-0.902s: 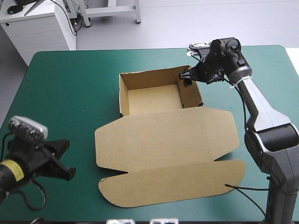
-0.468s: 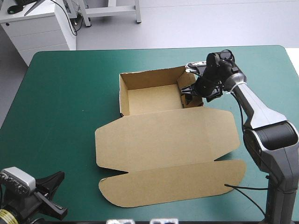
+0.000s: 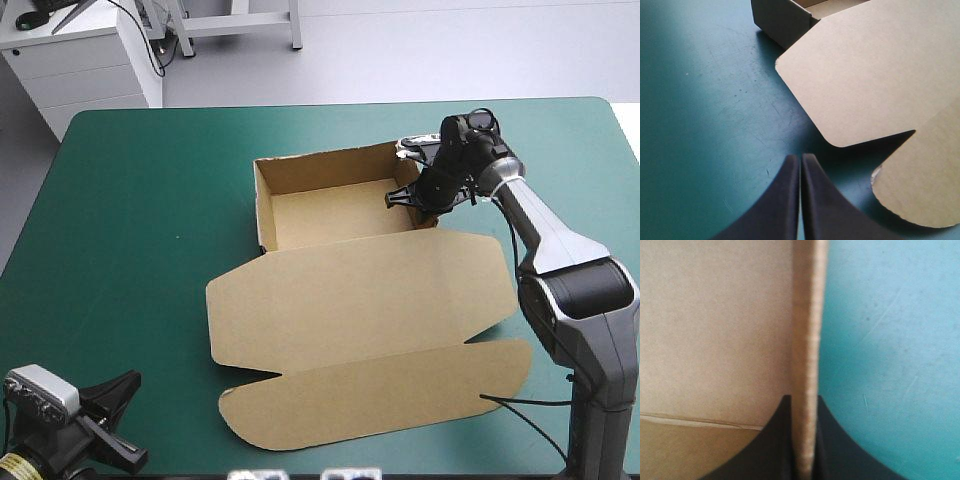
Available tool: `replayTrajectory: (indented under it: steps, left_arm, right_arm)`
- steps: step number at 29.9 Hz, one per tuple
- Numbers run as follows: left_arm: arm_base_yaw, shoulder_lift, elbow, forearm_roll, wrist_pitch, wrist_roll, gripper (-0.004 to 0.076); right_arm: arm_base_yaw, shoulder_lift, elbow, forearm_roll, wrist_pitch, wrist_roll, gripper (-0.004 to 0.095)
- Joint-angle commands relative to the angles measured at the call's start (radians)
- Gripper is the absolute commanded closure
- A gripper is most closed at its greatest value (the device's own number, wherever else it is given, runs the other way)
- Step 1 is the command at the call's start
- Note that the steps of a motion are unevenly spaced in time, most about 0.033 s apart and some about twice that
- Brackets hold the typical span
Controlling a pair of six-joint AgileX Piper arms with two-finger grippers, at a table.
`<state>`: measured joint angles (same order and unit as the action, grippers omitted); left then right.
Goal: Fold the box
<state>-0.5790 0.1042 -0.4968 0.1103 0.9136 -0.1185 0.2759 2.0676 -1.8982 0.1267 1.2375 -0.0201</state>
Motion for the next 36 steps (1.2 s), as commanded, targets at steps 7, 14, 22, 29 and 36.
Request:
replayTrajectory:
  steps: [7, 14, 22, 29, 36]
  left_arm:
    - [-0.005, 0.017, -0.021, 0.0, -0.074, -0.003, 0.0731]
    - [-0.005, 0.017, -0.021, 0.0, -0.079, -0.003, 0.0731]
    - [-0.005, 0.017, -0.021, 0.0, -0.092, -0.003, 0.0731]
    - [-0.005, 0.017, -0.021, 0.0, -0.097, -0.003, 0.0731]
    - [-0.005, 0.017, -0.021, 0.005, -0.097, -0.003, 0.0731]
  right_arm:
    - [-0.099, -0.166, -0.277, 0.002, 0.011, -0.031, 0.0926]
    - [-0.293, -0.261, -0.386, -0.144, 0.011, -0.048, 0.0927]
    - [-0.505, -0.194, -0.383, -0.173, 0.001, -0.049, 0.0927]
    - [-0.569, -0.065, -0.383, -0.186, 0.008, -0.049, 0.0927]
    - [-0.576, 0.082, -0.381, -0.224, 0.01, -0.049, 0.0927]
